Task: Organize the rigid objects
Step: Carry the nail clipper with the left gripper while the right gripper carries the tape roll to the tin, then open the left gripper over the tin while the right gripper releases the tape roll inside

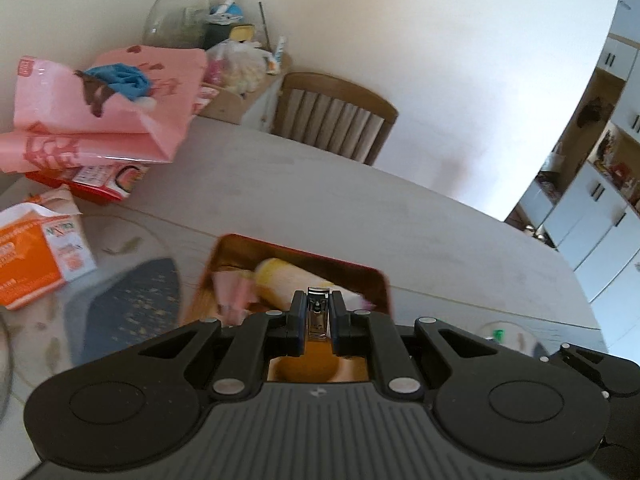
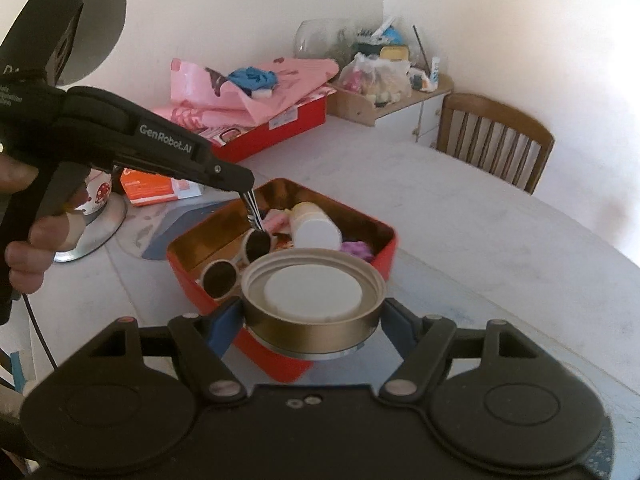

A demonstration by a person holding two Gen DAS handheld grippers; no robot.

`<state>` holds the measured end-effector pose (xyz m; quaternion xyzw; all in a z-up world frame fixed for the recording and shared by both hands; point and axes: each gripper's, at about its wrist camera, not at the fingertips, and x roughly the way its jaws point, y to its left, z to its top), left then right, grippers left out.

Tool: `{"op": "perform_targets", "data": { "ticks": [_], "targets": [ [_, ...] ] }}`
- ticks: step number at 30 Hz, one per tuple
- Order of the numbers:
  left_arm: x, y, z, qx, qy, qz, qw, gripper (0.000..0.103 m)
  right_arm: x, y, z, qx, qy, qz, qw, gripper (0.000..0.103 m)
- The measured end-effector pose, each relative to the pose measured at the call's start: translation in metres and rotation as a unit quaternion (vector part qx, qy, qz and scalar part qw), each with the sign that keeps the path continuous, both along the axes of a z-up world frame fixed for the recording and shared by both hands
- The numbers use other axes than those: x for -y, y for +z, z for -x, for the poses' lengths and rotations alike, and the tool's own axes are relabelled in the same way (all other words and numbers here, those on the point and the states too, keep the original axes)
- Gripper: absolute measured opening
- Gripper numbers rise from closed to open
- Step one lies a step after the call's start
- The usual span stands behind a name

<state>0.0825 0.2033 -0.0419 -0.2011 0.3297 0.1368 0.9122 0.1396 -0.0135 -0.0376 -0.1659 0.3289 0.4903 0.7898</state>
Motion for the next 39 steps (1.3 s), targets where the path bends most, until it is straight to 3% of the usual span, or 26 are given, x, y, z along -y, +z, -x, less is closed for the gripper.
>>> {"op": "perform_targets", "data": {
  "ticks": [10, 21, 33, 39],
  "targets": [
    [-0.037, -0.018, -0.029, -0.023, -0.005, -0.047, 0.9986, 0.011, -0.052, -0.024, 0.004, -0.01, 0.0, 0.042, 0.999, 0.075],
    [-0.048, -0.042, -0.064, -0.044, -0.032, -0.094, 0.9941, 0.011, -0.077, -0.032, 0.002, -0.021, 0.008, 0.04, 0.999, 0.075],
    [-0.044, -0.055, -0.067, -0.046, -0.055, -0.076, 0.9945, 0.011, -0.098, -0.048, 0.004, -0.012, 0.018, 0.066, 0.998, 0.075],
    [-0.041, -0.069, -0.058, -0.072, -0.057, -0.06, 0.994, 0.011, -0.1, -0.051, 0.005, -0.013, 0.016, 0.067, 0.998, 0.076]
  ]
}}
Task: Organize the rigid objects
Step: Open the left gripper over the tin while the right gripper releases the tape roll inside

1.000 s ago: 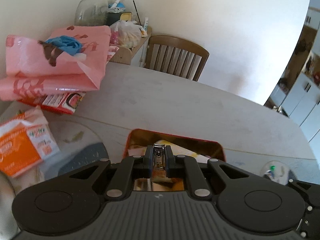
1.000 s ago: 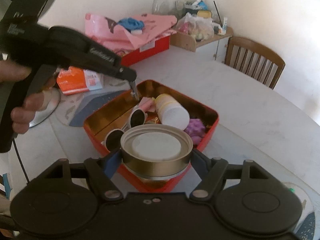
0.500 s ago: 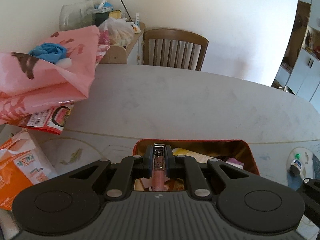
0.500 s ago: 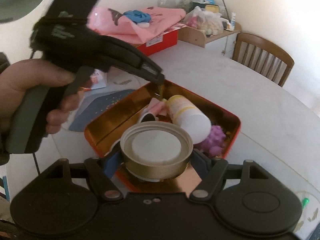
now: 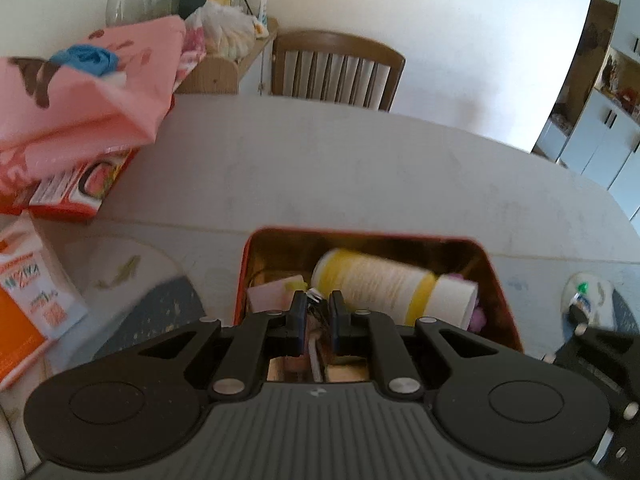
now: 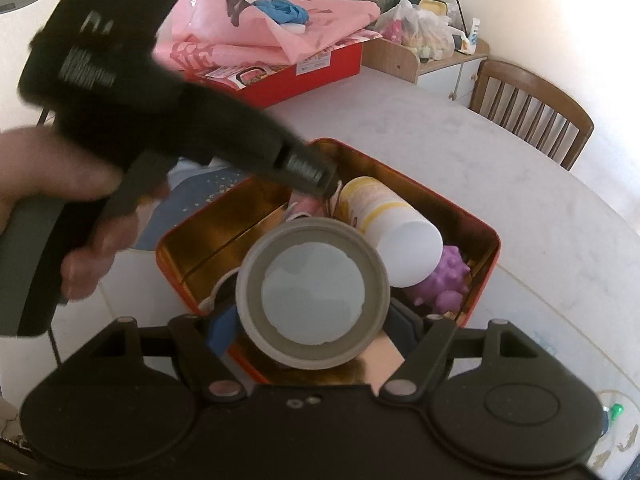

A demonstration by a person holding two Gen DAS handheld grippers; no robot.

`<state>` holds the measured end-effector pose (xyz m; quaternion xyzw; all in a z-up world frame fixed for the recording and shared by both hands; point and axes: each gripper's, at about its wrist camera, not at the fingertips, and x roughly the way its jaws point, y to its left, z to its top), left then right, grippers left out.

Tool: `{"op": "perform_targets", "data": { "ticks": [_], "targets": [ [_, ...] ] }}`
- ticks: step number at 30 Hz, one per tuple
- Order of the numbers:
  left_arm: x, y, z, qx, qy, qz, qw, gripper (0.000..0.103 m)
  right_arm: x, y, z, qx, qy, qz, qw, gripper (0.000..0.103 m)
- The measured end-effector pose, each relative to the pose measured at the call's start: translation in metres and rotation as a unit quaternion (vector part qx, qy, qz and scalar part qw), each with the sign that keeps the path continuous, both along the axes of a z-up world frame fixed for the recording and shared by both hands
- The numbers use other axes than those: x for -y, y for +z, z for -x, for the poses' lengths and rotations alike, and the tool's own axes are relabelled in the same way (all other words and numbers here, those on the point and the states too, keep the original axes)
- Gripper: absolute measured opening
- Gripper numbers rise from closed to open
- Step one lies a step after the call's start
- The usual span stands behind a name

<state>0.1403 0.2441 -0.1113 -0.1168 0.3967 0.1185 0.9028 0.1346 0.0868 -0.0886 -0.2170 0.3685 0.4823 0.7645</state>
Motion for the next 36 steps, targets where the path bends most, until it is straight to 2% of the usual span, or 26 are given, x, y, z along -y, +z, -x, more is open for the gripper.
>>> {"op": "perform_targets", "data": {
  "ticks": [7, 21, 28, 33, 35, 36],
  "targets": [
    [-0.006, -0.005, 0.006, -0.014, 0.013, 0.016, 0.9997, 0.011, 0.005, 0.002, -0.001, -0.009, -0.012, -0.006, 1.0, 0.077],
    [0.007, 0.008, 0.024, -0.009, 0.01, 0.024, 0.9996, 0.013, 0.041, 0.021, -0.007, -0.021, -0.055, -0.05, 0.997, 0.078],
    [0.025, 0.024, 0.036, 0.009, -0.002, 0.019, 0.9998, 0.03, 0.063, 0.038, -0.005, -0.024, -0.069, -0.076, 0.994, 0.081],
    [0.041, 0.036, 0.04, 0.022, -0.011, 0.016, 0.9996, 0.032, 0.082, 0.05, -0.007, -0.02, -0.083, -0.092, 0.992, 0.082],
    [0.049, 0.041, 0.041, 0.027, -0.015, 0.014, 0.9994, 0.039, 0.092, 0.054, -0.008, -0.018, -0.088, -0.099, 0.991, 0.084],
    [0.053, 0.043, 0.041, 0.03, -0.016, 0.013, 0.9993, 0.049, 0.096, 0.056, -0.009, -0.017, -0.091, -0.102, 0.991, 0.087]
  ]
}}
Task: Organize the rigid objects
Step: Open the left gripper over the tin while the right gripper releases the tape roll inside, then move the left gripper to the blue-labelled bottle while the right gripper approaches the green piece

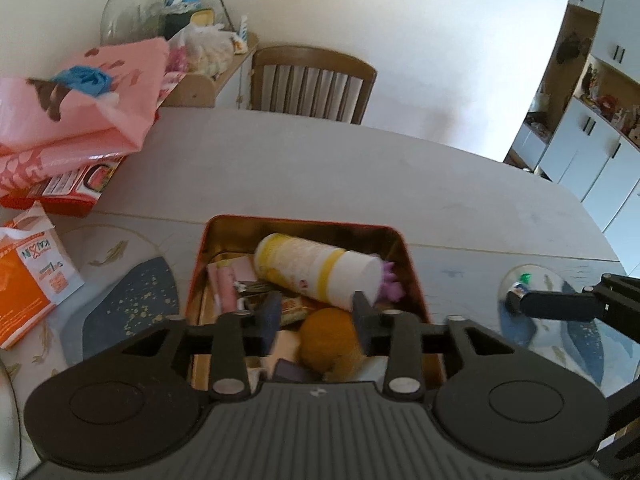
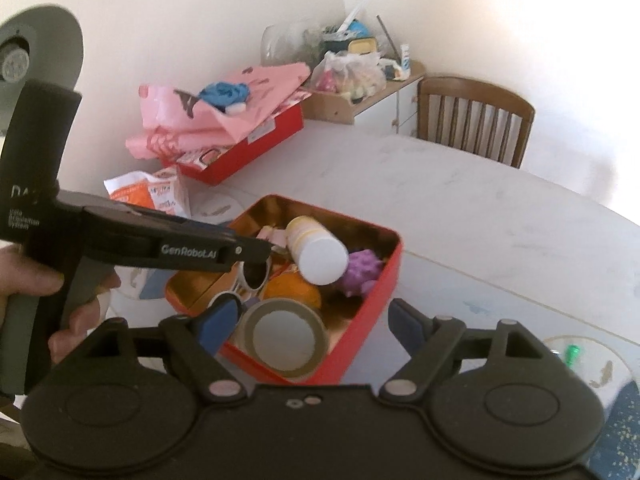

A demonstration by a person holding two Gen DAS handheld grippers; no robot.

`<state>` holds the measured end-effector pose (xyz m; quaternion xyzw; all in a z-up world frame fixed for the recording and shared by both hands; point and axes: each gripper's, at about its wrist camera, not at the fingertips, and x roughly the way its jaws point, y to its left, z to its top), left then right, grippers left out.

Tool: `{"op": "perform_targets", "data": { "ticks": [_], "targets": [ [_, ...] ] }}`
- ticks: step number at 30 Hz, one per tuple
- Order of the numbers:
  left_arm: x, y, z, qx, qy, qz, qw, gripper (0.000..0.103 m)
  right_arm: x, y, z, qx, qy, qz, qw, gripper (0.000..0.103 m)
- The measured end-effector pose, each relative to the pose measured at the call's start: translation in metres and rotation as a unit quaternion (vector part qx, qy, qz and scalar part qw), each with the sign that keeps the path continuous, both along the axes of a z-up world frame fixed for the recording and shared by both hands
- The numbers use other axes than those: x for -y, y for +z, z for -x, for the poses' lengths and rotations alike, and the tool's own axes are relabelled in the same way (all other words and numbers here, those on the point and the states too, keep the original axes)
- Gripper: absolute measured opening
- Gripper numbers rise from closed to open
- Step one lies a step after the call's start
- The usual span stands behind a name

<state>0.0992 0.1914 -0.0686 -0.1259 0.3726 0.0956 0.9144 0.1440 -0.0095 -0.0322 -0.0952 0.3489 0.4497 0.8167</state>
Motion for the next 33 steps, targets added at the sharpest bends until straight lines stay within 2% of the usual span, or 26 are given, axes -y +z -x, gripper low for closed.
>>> {"op": "perform_targets", "data": {
  "ticks": [1, 6, 10, 13, 18, 23, 33],
  "targets": [
    [0.004, 0.002, 0.0, 0.004, -0.001, 0.0, 1.0, 0.058, 0.006, 0.002, -0.001, 0.0, -0.002, -0.004, 1.0, 0.088],
    [0.028, 0.011, -0.004, 0.018, -0.016, -0.003, 0.9997, 0.061, 0.038, 0.009, -0.01, 0.002, -0.023, -0.012, 1.0, 0.094],
    [0.051, 0.017, -0.009, 0.03, -0.032, -0.01, 0.999, 0.073, 0.067, 0.011, -0.018, 0.007, -0.046, -0.017, 0.999, 0.1],
    [0.069, 0.02, -0.014, 0.038, -0.043, -0.011, 0.9983, 0.078, 0.087, 0.01, -0.026, 0.007, -0.063, -0.017, 0.998, 0.102],
    [0.098, 0.022, -0.024, 0.052, -0.055, -0.012, 0.9971, 0.08, 0.116, 0.007, -0.039, 0.005, -0.082, -0.016, 0.996, 0.103],
    [0.123, 0.018, -0.035, 0.062, -0.062, -0.015, 0.996, 0.086, 0.142, 0.0, -0.054, 0.004, -0.1, -0.009, 0.995, 0.103],
    [0.178, -0.004, -0.071, 0.047, -0.092, -0.032, 0.9942, 0.087, 0.187, -0.023, -0.097, -0.007, -0.127, 0.012, 0.992, 0.103]
  ]
}}
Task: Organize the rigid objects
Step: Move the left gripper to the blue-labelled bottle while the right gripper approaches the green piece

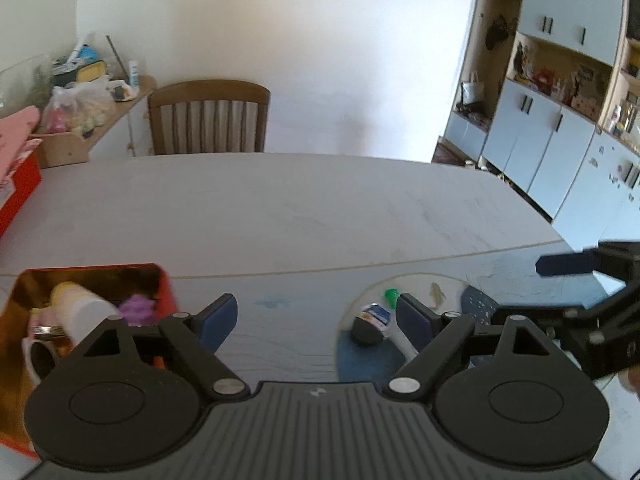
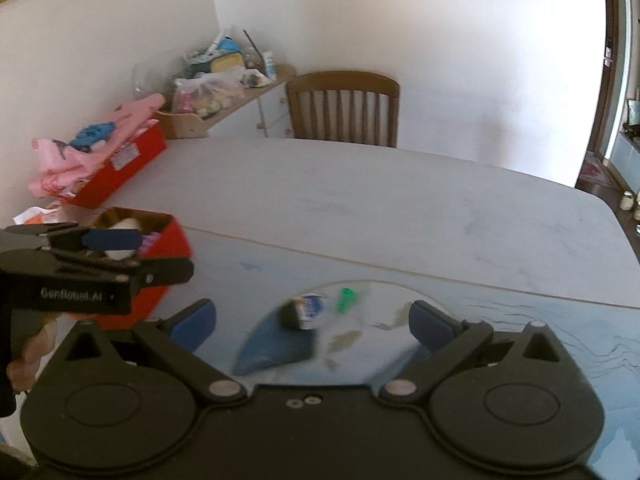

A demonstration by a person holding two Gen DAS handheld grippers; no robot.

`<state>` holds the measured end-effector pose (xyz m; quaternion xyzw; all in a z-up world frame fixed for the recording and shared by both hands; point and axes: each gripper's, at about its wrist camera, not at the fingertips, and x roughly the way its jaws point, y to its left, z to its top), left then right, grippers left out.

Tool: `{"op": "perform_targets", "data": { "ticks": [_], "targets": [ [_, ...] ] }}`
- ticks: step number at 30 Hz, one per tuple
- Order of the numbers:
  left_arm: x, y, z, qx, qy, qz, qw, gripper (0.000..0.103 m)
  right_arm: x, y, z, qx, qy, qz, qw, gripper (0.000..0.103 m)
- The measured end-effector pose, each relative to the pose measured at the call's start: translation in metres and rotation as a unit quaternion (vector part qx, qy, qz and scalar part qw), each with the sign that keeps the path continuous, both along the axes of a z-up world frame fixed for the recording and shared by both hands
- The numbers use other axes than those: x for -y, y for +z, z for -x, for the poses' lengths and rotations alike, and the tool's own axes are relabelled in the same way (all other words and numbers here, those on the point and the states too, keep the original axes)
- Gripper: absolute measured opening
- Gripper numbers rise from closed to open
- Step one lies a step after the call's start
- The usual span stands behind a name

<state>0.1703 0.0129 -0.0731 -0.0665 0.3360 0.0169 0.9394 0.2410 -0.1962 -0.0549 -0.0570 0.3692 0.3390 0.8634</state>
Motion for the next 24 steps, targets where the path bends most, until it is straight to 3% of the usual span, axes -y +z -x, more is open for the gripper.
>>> {"op": "perform_targets", "data": {
  "ticks": [6, 10, 20, 24],
  "targets": [
    [0.023, -0.026, -0.023, -0.025, -0.027, 0.012, 0.9993, 0.087, 0.012, -0.019, -0.031, -0.014, -0.012, 0.018, 1.0, 0.103],
    [0.036, -0.042, -0.037, -0.039, -0.031, -0.004, 0.9987, 0.087, 0.009, -0.034, -0.05, -0.035, -0.022, 0.025, 0.999, 0.103],
    [0.051, -0.075, -0.063, -0.058, -0.029, -0.021, 0.9977, 0.087, -0.023, -0.06, -0.077, -0.053, -0.022, 0.049, 0.997, 0.101],
    [0.054, -0.081, -0.067, -0.055, -0.028, -0.032, 0.9976, 0.087, -0.039, -0.071, -0.086, -0.059, -0.031, 0.066, 0.996, 0.095]
  ]
}}
